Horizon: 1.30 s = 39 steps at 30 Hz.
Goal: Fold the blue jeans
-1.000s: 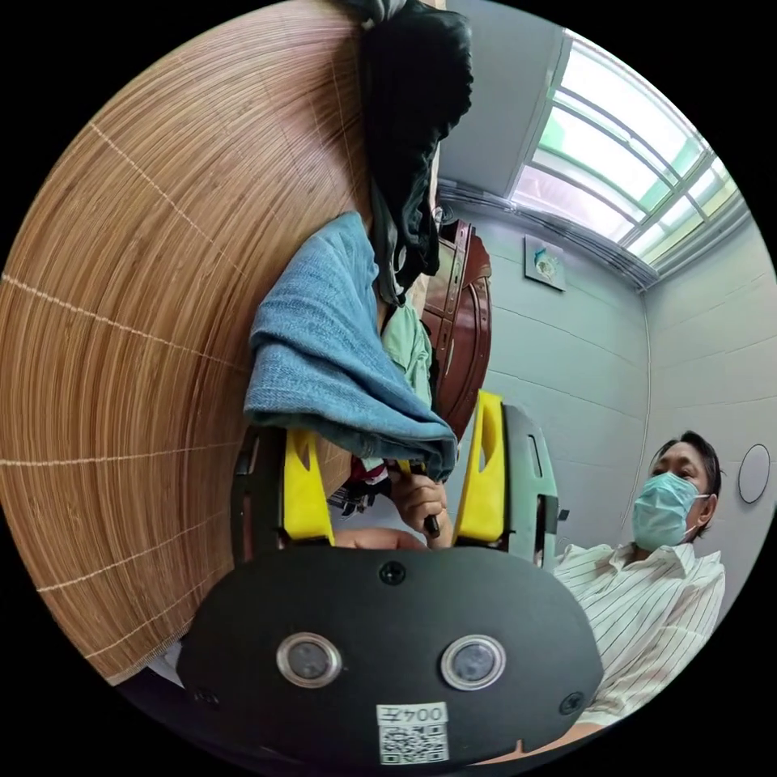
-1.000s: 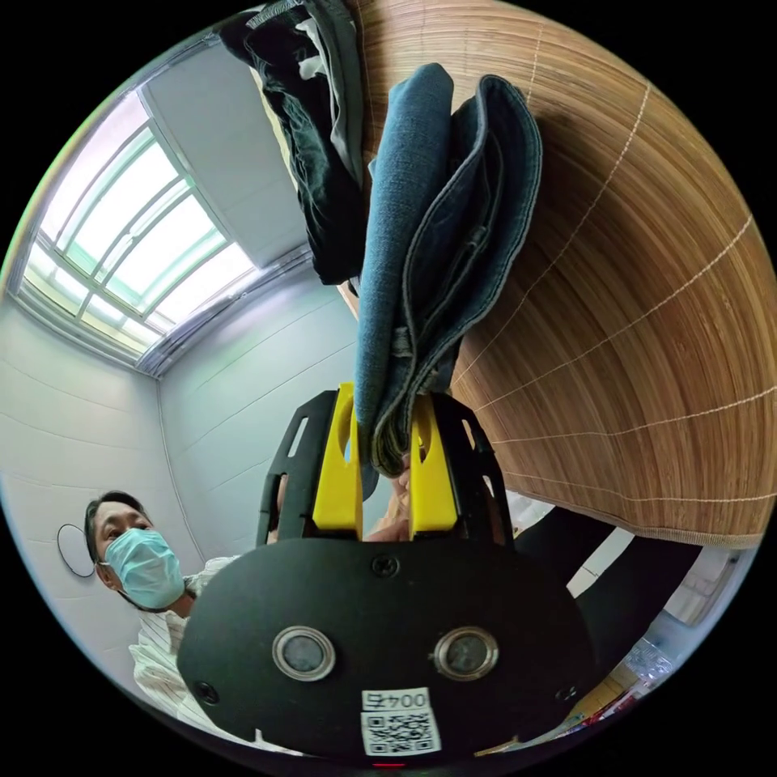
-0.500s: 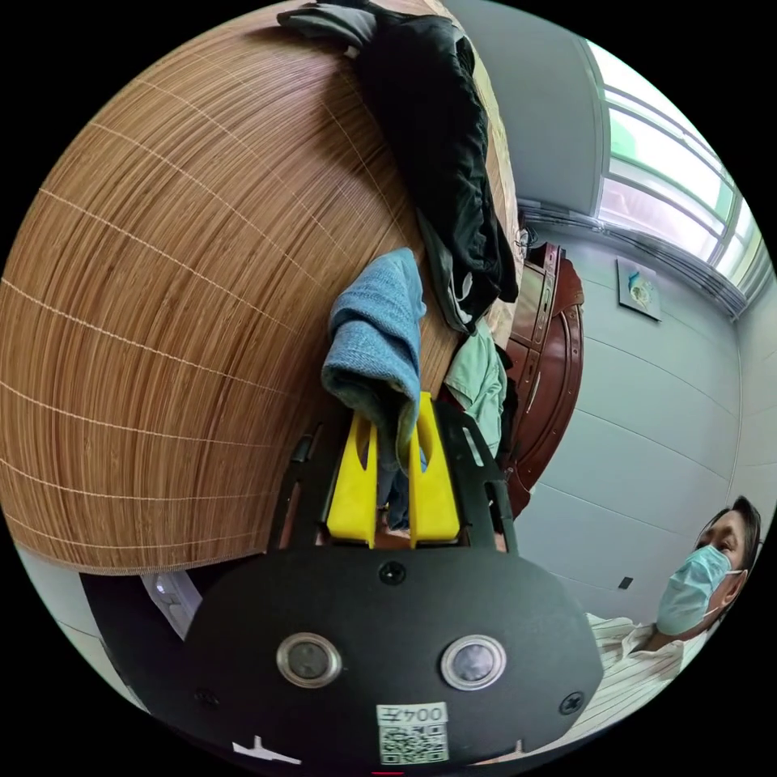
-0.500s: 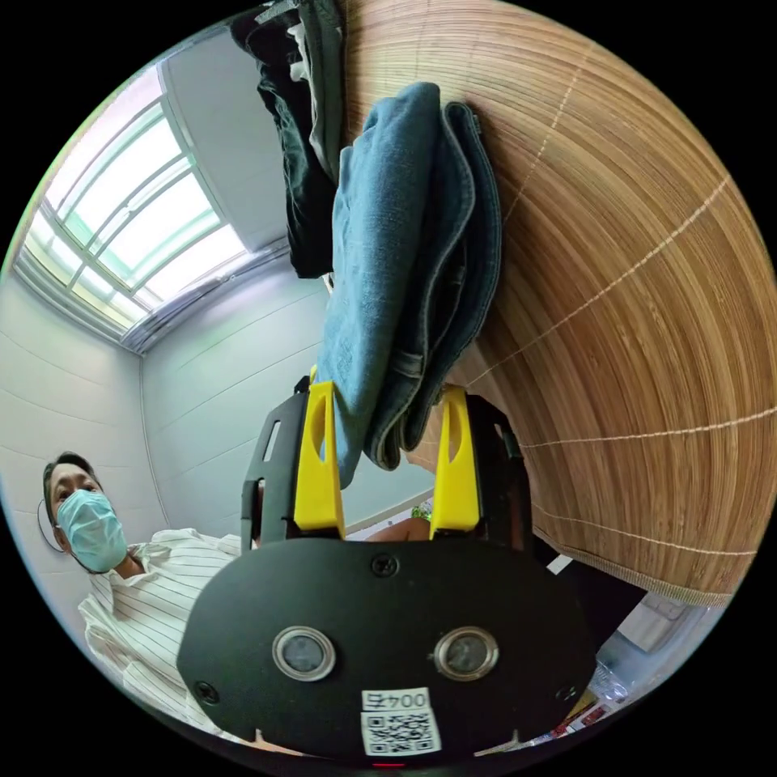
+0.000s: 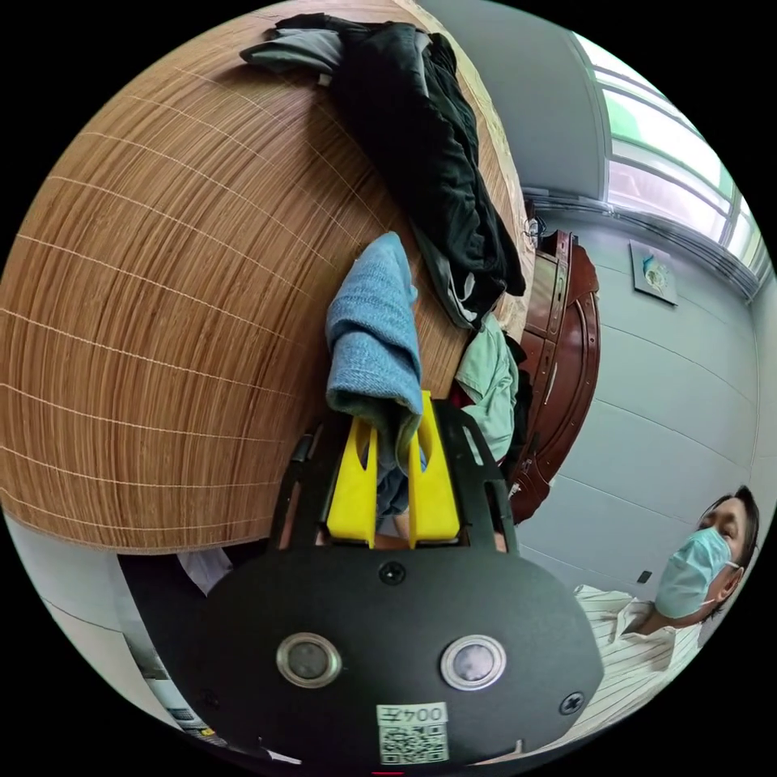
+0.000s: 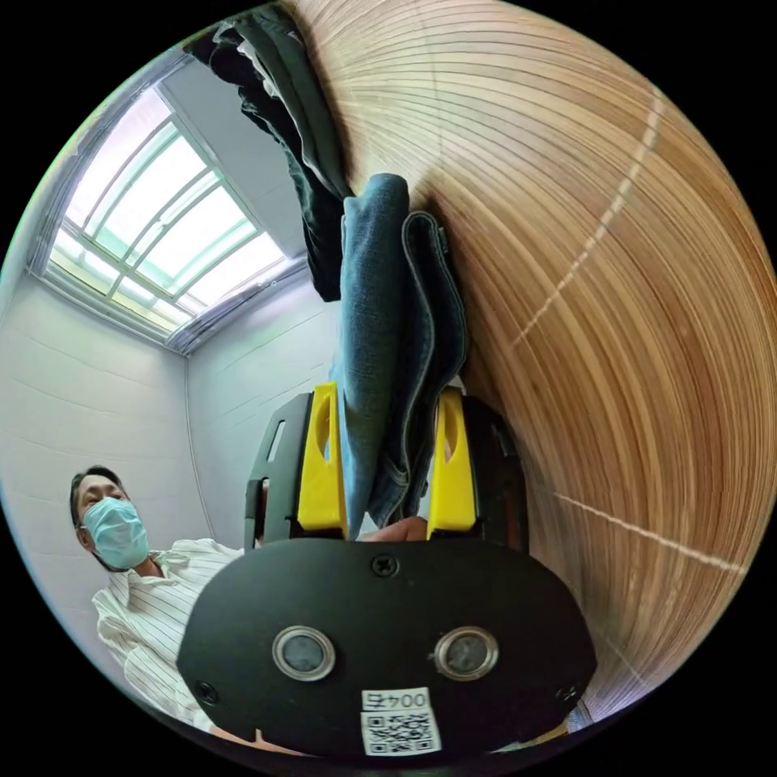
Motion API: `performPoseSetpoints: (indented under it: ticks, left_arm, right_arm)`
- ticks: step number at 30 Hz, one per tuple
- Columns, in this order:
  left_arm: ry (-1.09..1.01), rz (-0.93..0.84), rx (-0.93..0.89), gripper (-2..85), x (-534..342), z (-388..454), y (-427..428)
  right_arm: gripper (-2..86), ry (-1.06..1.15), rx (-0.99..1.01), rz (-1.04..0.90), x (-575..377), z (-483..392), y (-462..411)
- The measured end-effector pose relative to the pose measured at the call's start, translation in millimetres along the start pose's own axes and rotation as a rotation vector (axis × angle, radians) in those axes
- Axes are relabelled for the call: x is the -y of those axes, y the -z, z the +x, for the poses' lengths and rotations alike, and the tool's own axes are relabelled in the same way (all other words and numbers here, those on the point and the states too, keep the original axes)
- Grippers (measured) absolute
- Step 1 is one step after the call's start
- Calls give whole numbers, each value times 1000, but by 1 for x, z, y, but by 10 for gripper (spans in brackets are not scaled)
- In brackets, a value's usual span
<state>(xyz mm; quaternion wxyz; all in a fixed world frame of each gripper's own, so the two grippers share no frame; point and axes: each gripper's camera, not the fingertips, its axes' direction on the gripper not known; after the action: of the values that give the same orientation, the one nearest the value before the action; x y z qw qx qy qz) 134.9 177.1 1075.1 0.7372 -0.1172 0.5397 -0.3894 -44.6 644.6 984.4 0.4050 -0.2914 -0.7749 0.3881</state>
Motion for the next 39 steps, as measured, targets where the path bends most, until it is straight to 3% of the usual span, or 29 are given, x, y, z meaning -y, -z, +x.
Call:
performPoseSetpoints:
  ticks: [3,6,11,14,19,27,32,39]
  left_arm:
    - [-55,25,63,78,-4,-11,4]
    - [-154,48,147,79,-14,-20,11]
    - [-399,117,302,78,-44,-12,36]
    - [-465,206,333,78,-59,-18,72]
    - [-508,384,367,78,-56,-48,170]
    - [-497,598,456,79,36,-137,317]
    - [-502,657,512,80,108,-188,373]
    - [-485,710,615,81,183,-263,419]
  right_arm:
    - [89,11,-102,7,18,-9,-41]
    - [65,161,-417,8,24,-50,-95]
    - [64,581,-875,-93,5,-137,-233]
    - [64,765,-1037,-153,-8,-168,-326]
    - [64,906,-1016,-178,-1,-196,-473]
    - [64,1052,-952,-227,74,-208,-738]
    - [65,1106,-947,-207,146,-198,-898]
    - [64,1095,-908,-223,230,-161,-1045]
